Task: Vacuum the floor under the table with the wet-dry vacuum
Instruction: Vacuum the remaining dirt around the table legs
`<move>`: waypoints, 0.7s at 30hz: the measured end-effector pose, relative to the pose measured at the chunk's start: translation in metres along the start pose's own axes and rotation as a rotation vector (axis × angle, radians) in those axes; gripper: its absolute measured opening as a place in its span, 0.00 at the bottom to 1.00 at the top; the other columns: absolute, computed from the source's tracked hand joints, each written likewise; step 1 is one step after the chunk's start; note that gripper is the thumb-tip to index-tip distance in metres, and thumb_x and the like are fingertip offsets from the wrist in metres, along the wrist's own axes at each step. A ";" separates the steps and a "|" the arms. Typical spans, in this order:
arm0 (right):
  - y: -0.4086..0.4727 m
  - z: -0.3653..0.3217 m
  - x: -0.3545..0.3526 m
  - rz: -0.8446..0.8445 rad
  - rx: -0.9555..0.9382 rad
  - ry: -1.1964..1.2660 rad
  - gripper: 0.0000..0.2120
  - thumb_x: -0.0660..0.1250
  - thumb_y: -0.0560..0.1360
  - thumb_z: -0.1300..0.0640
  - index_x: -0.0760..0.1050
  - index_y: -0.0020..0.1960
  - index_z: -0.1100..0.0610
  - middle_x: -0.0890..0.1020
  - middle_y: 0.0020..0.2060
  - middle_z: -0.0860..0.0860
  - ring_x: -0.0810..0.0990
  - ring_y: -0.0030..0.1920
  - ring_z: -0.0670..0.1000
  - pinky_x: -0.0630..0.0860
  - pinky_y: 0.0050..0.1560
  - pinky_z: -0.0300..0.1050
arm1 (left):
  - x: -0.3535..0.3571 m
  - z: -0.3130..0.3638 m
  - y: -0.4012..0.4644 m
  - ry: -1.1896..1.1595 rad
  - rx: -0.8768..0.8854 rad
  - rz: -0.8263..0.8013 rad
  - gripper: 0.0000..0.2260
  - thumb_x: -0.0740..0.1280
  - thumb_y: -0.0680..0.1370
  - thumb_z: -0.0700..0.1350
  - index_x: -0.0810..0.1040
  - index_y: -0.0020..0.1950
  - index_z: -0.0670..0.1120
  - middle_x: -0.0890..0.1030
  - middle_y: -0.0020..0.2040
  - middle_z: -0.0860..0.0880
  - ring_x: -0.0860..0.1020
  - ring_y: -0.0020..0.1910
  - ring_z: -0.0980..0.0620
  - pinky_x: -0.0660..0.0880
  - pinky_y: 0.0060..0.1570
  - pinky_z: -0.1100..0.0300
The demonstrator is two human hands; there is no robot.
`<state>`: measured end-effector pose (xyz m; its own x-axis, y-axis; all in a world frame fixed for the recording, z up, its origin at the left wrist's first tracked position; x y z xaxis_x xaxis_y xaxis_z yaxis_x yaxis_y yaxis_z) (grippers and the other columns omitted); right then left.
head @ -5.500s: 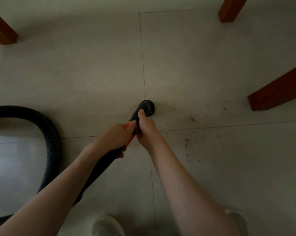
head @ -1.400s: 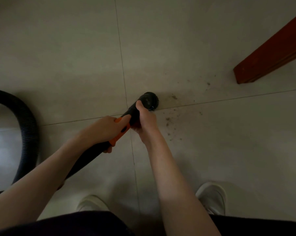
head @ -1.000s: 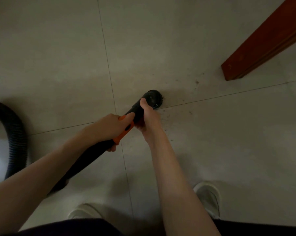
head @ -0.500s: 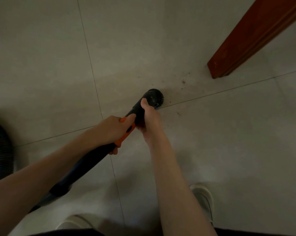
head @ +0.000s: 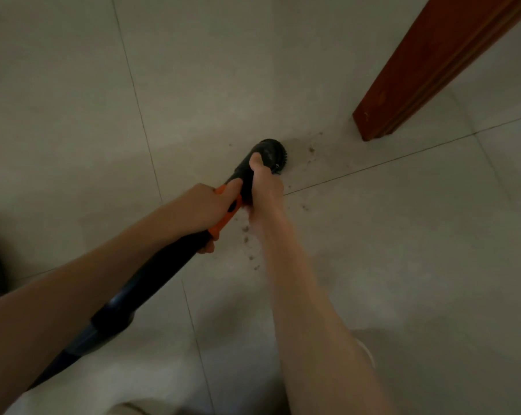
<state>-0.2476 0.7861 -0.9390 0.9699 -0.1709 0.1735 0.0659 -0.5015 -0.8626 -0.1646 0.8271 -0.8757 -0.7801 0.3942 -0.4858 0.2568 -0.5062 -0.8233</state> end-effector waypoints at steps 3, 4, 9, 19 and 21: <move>0.002 -0.008 -0.002 0.010 -0.020 0.016 0.27 0.64 0.78 0.49 0.65 0.70 0.64 0.77 0.59 0.59 0.78 0.56 0.58 0.78 0.55 0.52 | -0.001 0.008 0.003 0.014 0.014 0.002 0.26 0.53 0.79 0.63 0.71 0.45 0.39 0.77 0.32 0.39 0.75 0.19 0.48 0.74 0.23 0.61; 0.002 -0.014 0.000 0.007 -0.029 0.020 0.26 0.64 0.78 0.50 0.65 0.69 0.64 0.77 0.58 0.59 0.78 0.56 0.58 0.78 0.56 0.53 | -0.003 0.012 0.005 0.013 0.016 0.008 0.26 0.53 0.79 0.63 0.71 0.45 0.39 0.77 0.32 0.39 0.75 0.20 0.48 0.74 0.23 0.61; 0.005 -0.041 0.001 0.033 -0.062 0.036 0.25 0.64 0.78 0.50 0.66 0.69 0.64 0.77 0.57 0.58 0.79 0.54 0.58 0.79 0.54 0.53 | -0.013 0.039 0.011 0.016 0.047 0.013 0.26 0.52 0.79 0.63 0.70 0.42 0.39 0.76 0.31 0.40 0.75 0.18 0.49 0.74 0.22 0.62; 0.006 -0.032 -0.030 0.104 -0.045 0.062 0.27 0.64 0.78 0.48 0.66 0.70 0.63 0.79 0.56 0.58 0.80 0.54 0.57 0.78 0.56 0.53 | 0.013 0.046 0.008 0.057 0.029 -0.066 0.26 0.53 0.79 0.63 0.71 0.43 0.40 0.76 0.30 0.40 0.75 0.20 0.47 0.74 0.22 0.61; 0.006 -0.028 -0.033 0.109 -0.030 0.057 0.25 0.64 0.78 0.47 0.67 0.68 0.63 0.78 0.51 0.56 0.79 0.52 0.56 0.78 0.55 0.52 | 0.016 0.046 0.007 0.055 0.024 -0.080 0.26 0.53 0.79 0.63 0.71 0.44 0.40 0.76 0.30 0.40 0.75 0.19 0.47 0.74 0.23 0.61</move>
<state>-0.2858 0.7648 -0.9371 0.9559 -0.2734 0.1072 -0.0470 -0.5027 -0.8632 -0.2014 0.7951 -0.8755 -0.7651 0.4750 -0.4348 0.1810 -0.4894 -0.8531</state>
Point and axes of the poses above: each hand's wrist, its own y-axis towards the middle knuckle, its own x-axis out of the palm, z = x × y, the point moved 4 cm from there along y, towards the middle knuckle
